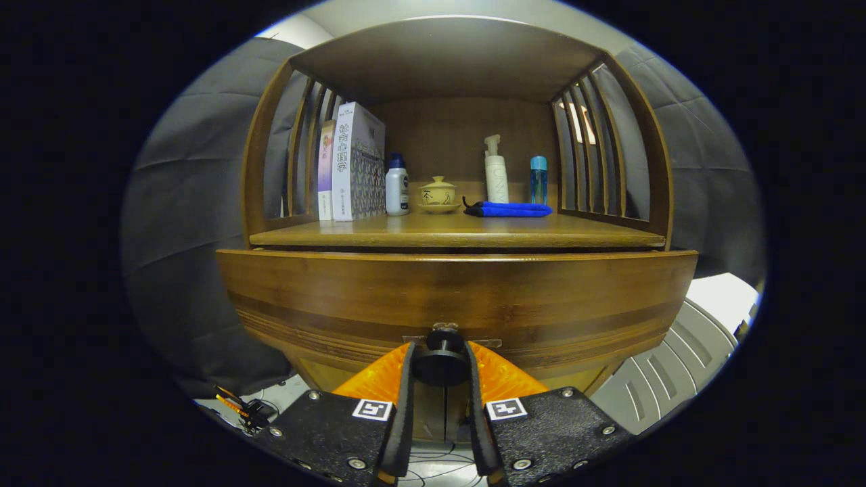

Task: Pull open the drawer, take out the items inside it, and place them on the countertop above the cabinet.

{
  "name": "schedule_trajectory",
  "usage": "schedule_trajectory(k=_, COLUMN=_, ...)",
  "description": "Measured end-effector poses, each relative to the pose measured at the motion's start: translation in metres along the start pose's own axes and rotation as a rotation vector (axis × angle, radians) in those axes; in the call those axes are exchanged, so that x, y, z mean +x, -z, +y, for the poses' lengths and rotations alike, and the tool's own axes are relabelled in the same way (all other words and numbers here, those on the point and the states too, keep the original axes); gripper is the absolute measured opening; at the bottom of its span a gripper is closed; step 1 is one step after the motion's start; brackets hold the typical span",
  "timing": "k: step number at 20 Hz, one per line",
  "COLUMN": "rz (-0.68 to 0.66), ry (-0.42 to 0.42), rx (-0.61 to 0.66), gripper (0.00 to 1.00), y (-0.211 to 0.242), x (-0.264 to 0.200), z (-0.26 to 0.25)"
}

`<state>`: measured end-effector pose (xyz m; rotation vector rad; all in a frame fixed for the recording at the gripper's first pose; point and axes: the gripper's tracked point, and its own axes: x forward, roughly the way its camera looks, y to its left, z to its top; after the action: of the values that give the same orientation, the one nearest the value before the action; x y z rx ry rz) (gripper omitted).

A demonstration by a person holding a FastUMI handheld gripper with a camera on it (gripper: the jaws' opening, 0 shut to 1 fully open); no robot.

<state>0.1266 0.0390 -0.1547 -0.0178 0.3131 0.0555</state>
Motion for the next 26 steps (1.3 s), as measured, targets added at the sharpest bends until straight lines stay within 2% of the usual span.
schedule_trajectory(k=26, rz=0.009, ry=-0.045, rx=-0.019, gripper=0.36, y=0.041, x=-0.127, z=0.012)
